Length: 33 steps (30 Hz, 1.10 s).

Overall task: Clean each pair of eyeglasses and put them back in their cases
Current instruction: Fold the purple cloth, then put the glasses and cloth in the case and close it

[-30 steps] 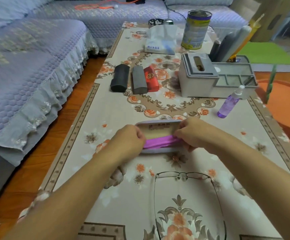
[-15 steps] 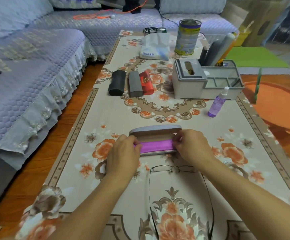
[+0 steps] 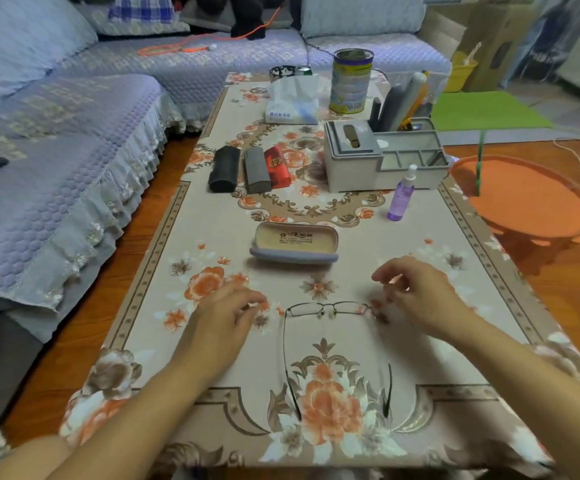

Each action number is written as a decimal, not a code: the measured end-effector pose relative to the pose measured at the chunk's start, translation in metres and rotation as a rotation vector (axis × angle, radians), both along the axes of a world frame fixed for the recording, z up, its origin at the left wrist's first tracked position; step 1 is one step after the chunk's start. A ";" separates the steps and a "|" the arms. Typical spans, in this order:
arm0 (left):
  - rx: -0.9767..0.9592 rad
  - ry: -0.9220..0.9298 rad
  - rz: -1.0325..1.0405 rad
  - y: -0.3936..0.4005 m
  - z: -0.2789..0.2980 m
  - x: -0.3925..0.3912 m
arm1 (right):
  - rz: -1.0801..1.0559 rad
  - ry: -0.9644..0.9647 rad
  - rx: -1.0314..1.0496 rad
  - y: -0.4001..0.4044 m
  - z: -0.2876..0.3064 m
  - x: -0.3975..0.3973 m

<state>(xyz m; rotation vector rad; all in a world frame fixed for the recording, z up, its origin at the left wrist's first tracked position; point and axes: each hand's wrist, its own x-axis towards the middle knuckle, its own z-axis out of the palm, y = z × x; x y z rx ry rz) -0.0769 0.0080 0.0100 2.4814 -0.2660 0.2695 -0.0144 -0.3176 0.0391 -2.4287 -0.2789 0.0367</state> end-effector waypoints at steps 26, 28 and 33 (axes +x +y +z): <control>-0.145 0.105 -0.117 -0.038 -0.018 -0.011 | 0.623 -0.368 -0.313 -0.012 -0.019 -0.035; -0.196 0.108 -0.108 -0.040 -0.022 -0.018 | 0.562 -0.334 -0.299 -0.008 -0.019 -0.038; -0.202 0.063 -0.154 -0.041 -0.021 -0.025 | 0.504 -0.337 -0.391 0.006 -0.020 -0.040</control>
